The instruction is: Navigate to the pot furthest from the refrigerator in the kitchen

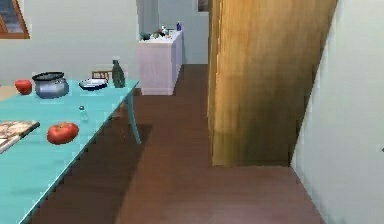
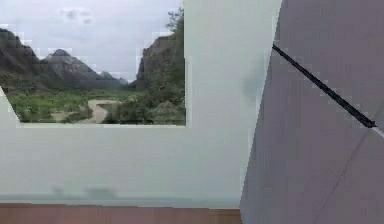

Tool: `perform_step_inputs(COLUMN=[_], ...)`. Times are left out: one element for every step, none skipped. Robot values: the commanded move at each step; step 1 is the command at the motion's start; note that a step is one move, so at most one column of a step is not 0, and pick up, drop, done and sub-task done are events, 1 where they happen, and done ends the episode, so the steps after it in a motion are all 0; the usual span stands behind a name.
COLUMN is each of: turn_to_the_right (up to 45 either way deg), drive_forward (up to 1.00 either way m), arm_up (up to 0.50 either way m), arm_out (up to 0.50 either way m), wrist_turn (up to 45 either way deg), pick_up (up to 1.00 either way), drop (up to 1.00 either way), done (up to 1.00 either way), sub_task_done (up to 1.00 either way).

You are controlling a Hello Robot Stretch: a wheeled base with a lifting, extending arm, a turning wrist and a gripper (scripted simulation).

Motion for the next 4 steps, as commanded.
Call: perform_step_inputs(turn_to_the_right=[0.0, -12.0, 0.0, -45.0], drive_forward=[1.00, 0.00, 0.20, 0.00], arm_up=[0.00, 0.00, 0.00, 0.00], arm_out=[0.00, 0.00, 0.00, 0.00], wrist_turn=[0.0, 0.0, 0.0, 0.0], pick_up=[0.00, 0.00, 0.00, 0.00], drop=[0.00, 0.00, 0.00, 0.00], done=[0.00, 0.00, 0.00, 0.00], sub_task_done=[0.00, 0.00, 0.00, 0.00])
